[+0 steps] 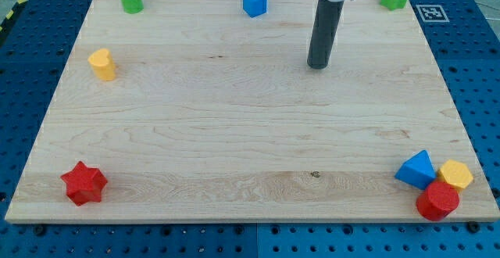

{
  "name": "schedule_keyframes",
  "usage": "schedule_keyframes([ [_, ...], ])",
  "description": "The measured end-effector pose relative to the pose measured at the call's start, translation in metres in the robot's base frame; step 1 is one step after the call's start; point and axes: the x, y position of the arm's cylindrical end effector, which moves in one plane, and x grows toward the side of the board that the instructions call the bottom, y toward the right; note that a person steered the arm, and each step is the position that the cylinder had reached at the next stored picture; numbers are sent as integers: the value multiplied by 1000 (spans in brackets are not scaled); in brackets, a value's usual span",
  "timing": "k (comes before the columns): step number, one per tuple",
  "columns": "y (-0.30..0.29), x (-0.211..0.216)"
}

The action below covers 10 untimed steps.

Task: Move the arm left to the green star

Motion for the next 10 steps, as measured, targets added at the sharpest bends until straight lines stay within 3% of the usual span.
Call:
schedule_keyframes([
  [7,6,-149],
  [10,14,-179],
])
